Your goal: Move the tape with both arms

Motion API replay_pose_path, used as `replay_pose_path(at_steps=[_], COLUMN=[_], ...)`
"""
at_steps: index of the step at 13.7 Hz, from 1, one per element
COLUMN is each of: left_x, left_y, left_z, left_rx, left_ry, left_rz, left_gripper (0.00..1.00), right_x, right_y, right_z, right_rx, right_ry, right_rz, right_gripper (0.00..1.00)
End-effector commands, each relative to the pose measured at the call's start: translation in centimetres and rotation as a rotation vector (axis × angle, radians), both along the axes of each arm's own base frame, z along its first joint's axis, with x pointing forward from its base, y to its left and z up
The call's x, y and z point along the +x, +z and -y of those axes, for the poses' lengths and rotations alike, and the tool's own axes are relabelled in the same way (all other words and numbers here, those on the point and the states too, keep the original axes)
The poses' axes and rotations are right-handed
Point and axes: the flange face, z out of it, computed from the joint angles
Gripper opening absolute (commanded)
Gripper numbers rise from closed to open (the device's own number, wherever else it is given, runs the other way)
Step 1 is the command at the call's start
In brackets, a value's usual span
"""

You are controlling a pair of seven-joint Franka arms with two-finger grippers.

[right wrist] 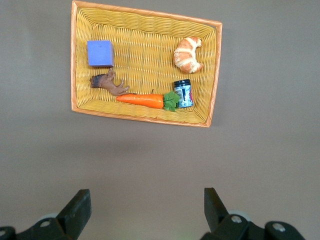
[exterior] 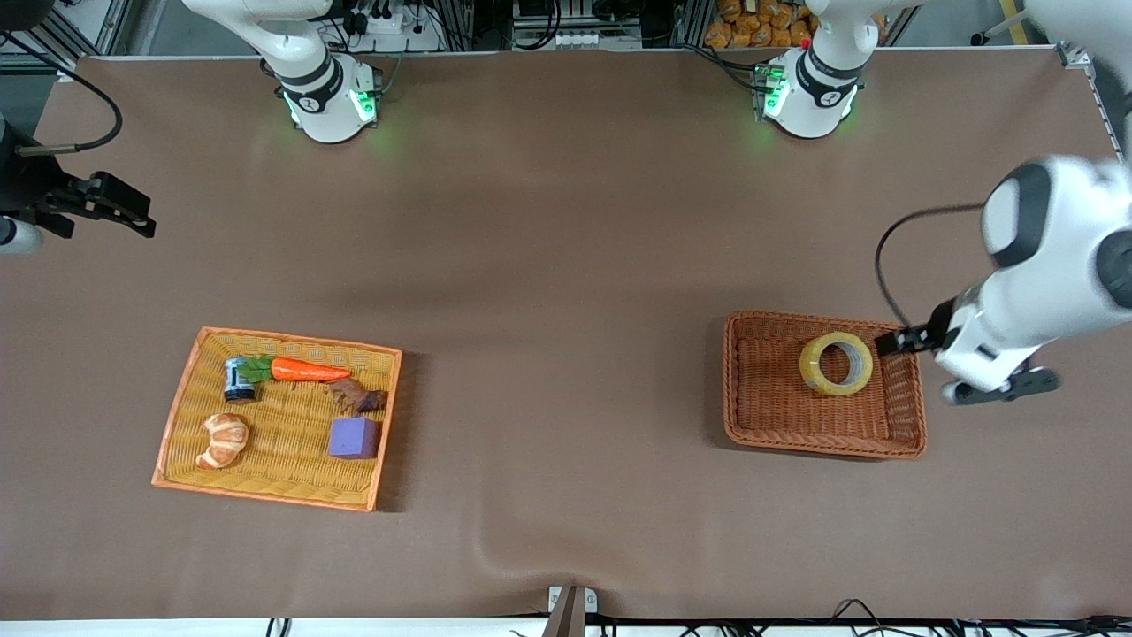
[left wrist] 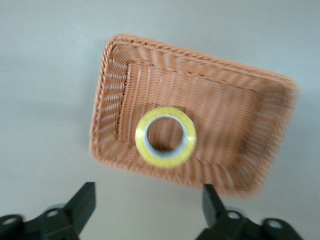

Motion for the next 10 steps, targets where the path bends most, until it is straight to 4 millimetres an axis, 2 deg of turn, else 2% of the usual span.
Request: replay_pose_path(at_steps=[1, 3, 4, 8, 10], left_x=[-1.9, -4.2, -5.4, -7.5, -7.6], left_y=[8.1, 12.5, 13.7, 15.7, 16.3], left_z=[1.7, 2.8, 2.9, 4.1, 3.3], left_rx=[0.003, 0.017, 0.025, -0.026, -0.029], left_ry=[-0.044, -0.047, -0.06, -0.041, -0.037], left_rz=[0.049, 0.109, 0.101, 0.098, 0.108], left_gripper=[1.0, 1.0, 1.0, 1.0, 1.0], right_x=[-0.8, -0.9, -1.0, -0.9, -0.9], right_y=[1.1, 1.1, 1.1, 1.0, 1.1], right_z=[2.1, 3.7, 4.1, 4.1, 4.2], right_rx=[-0.003, -0.003, -0.002, -0.002, -0.002], right_ry=[-0.045, -0.071, -0.077, -0.08, -0.083], right_rz=[0.006, 0.007, 0.005, 0.015, 0.016], right_gripper=[1.0, 1.0, 1.0, 1.0, 1.0])
